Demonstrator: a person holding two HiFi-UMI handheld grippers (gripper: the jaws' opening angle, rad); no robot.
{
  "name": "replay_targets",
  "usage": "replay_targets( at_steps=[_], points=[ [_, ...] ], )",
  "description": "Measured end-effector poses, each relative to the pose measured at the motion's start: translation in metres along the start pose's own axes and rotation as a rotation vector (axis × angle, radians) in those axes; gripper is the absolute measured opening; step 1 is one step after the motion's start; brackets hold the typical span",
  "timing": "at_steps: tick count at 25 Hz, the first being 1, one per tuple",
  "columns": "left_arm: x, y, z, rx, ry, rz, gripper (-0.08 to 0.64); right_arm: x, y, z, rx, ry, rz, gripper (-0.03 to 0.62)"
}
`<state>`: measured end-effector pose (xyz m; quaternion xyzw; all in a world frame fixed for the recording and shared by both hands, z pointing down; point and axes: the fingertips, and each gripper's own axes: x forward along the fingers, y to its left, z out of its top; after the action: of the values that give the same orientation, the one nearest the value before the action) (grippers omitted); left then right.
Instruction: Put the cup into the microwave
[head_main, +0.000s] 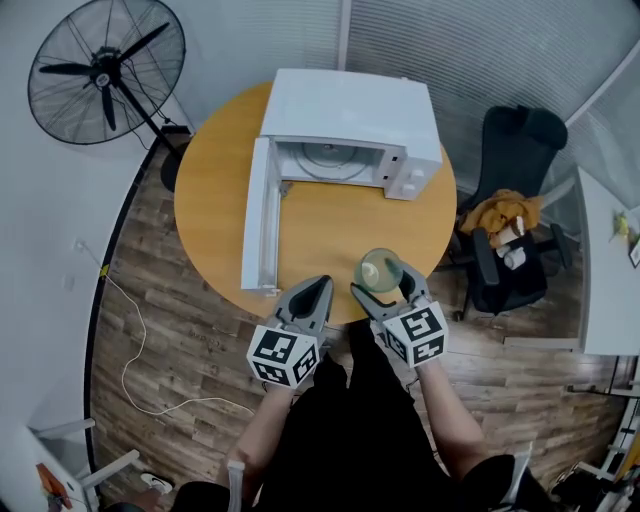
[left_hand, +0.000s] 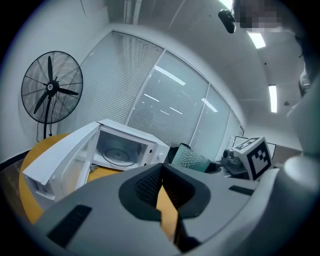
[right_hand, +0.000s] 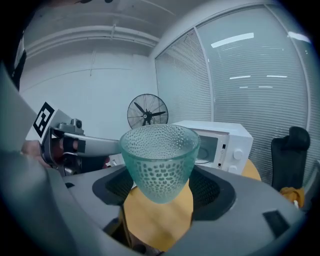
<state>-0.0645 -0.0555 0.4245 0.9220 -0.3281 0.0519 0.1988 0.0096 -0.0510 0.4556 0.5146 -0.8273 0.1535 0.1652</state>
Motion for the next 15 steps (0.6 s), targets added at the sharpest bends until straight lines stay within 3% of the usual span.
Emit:
replay_targets(
  at_steps=[15],
  points=[
    [0.053,0.047,0.022,-0.003,-0.005,0.136,-0.003,0.105,-0.060,0.011,-0.029,0.023,0.090,0.356]
  ],
)
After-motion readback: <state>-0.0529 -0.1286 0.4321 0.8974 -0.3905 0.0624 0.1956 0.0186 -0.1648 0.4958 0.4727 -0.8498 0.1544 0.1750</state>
